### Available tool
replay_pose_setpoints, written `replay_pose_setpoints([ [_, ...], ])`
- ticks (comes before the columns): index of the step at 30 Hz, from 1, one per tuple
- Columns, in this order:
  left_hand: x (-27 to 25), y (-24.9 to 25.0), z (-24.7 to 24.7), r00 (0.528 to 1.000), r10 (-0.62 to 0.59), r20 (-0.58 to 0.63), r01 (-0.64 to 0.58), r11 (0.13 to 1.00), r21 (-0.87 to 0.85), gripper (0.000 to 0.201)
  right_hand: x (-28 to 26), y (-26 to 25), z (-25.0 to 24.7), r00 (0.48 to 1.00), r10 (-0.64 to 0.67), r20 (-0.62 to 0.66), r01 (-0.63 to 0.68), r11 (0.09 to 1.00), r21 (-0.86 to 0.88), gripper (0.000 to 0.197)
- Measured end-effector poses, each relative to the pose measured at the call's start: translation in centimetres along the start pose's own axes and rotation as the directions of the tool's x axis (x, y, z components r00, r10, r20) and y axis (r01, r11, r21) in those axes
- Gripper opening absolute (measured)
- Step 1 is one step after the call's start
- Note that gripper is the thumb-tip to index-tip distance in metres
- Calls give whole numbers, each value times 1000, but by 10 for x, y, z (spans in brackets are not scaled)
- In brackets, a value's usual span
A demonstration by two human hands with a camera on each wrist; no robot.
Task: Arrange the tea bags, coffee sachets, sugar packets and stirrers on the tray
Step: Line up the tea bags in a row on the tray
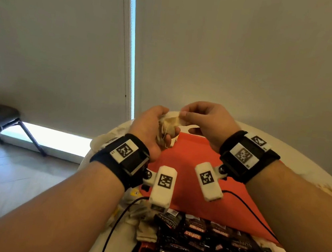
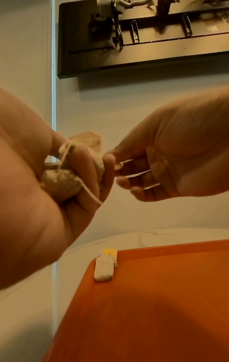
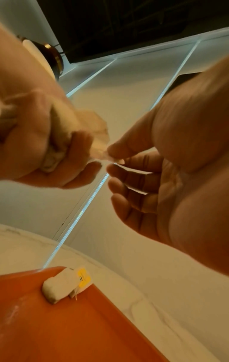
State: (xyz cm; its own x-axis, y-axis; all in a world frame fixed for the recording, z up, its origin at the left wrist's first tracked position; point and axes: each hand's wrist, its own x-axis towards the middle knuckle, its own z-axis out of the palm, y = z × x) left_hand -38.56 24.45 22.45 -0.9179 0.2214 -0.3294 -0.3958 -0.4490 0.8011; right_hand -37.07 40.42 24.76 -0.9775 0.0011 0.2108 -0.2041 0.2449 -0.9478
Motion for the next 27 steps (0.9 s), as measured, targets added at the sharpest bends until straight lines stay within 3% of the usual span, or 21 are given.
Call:
replay_pose_setpoints([
  [4,1,-8,-5,997,22,-69,-18,998,59,34,1,-5,-4,997,-45,-66,47,999,22,5],
  [6,4,-8,-9,986,66,-154,-50,993,104,29,4,-5,-9,991,-63,-114,38,977,-209,7],
  [8,8,-6,-15,972,98,-214,-76,991,108,25,6,-6,-16,994,-11,-105,-42,869,-493,9],
  [10,13,-2,-21,965,117,-236,-92,989,113,22,6,-6,-20,994,48,-101,-96,826,-556,10],
  [14,16,4,-23,955,190,-230,-152,973,174,16,6,-14,-23,999,2,-43,-23,870,-493,10],
  [19,20,8,-24,956,242,-165,-188,939,290,26,6,-26,-26,991,-76,114,113,921,-372,17],
  [23,17,7,-23,962,271,-29,-242,899,364,29,4,-28,-25,955,-209,209,264,921,-284,16],
  [27,7,9,-18,931,312,190,-365,833,417,25,6,-27,-22,920,-301,251,341,930,-137,35],
])
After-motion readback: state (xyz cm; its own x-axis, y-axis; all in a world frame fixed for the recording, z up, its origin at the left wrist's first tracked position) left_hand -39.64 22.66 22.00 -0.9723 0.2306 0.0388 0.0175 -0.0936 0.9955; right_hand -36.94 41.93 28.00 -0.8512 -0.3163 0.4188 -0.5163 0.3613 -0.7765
